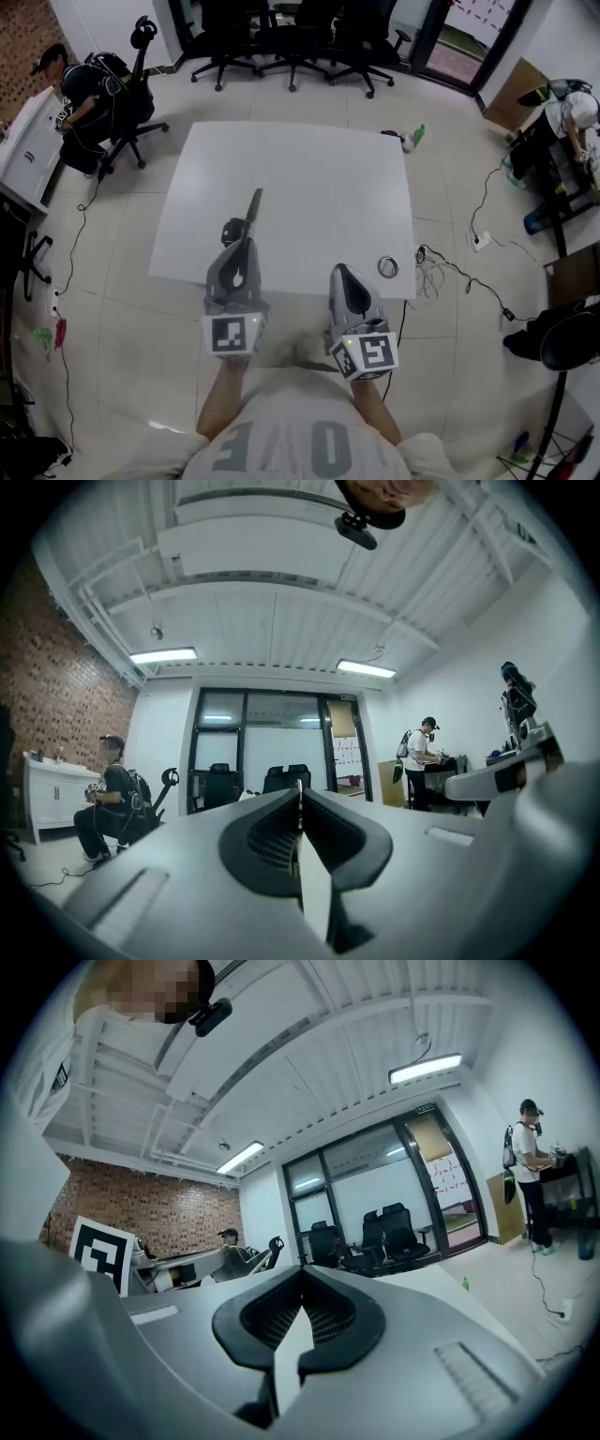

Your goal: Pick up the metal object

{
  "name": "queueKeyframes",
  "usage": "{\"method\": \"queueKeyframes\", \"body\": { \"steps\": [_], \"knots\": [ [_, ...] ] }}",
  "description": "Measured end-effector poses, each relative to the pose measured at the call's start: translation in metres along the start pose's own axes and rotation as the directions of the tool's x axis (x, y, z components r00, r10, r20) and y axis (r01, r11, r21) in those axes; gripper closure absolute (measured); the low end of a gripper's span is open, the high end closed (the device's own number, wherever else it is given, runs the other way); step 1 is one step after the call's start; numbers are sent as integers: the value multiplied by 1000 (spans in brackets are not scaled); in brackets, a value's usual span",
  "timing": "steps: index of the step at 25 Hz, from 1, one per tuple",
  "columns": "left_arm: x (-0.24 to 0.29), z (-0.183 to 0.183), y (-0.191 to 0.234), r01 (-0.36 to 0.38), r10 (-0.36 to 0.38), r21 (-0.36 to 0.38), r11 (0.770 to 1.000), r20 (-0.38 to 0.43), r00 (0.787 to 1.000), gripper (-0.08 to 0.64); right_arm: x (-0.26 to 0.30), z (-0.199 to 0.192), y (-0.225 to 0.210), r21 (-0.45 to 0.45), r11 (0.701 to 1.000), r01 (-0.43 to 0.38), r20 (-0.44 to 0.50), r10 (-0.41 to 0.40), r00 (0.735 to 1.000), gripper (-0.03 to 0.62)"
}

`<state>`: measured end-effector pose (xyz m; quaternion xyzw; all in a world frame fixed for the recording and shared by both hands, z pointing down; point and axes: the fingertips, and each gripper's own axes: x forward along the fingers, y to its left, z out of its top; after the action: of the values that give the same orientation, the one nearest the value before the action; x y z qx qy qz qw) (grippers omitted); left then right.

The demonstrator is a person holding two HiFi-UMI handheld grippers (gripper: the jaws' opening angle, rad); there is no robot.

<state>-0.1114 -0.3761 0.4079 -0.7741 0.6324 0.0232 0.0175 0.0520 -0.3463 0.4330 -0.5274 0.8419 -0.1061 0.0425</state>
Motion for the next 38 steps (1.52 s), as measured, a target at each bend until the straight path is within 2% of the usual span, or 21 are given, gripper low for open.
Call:
{"method": "queueKeyframes", "body": {
  "steps": [6,10,19,23,26,29,33,35,38],
  "knots": [
    [-4,14,5,-9,8,34,999,21,1000,552,-3,6,6,28,1000,6,0,-6,1000,580],
    [-21,15,15,-13,12,13,1000,25,1000,552,-20,3,17,25,999,34,-11,-34,999,580],
    [-58,27,2,46,-44,-39,998,50,998,552,-73,-4,27,24,992,126,-35,-125,992,580],
    [-112,23,-3,55,-51,-68,996,57,997,552,-119,-9,59,-9,994,112,4,-112,994,580],
    [-156,26,-20,90,-87,-51,995,64,994,552,-166,-11,77,-17,991,134,35,-134,990,580],
    [-213,34,-47,120,-116,-33,992,90,989,552,-236,-25,88,-6,985,174,50,-173,984,580],
    [-315,27,-80,129,-126,-33,991,82,989,552,-344,-64,108,58,974,219,47,-222,974,580],
    [-365,23,-96,134,-132,-35,990,59,990,552,-387,-75,122,69,975,210,40,-213,976,580],
    [-421,34,-118,138,-135,-57,989,49,990,552,-424,-66,139,60,984,170,40,-173,984,580]
  ]
}}
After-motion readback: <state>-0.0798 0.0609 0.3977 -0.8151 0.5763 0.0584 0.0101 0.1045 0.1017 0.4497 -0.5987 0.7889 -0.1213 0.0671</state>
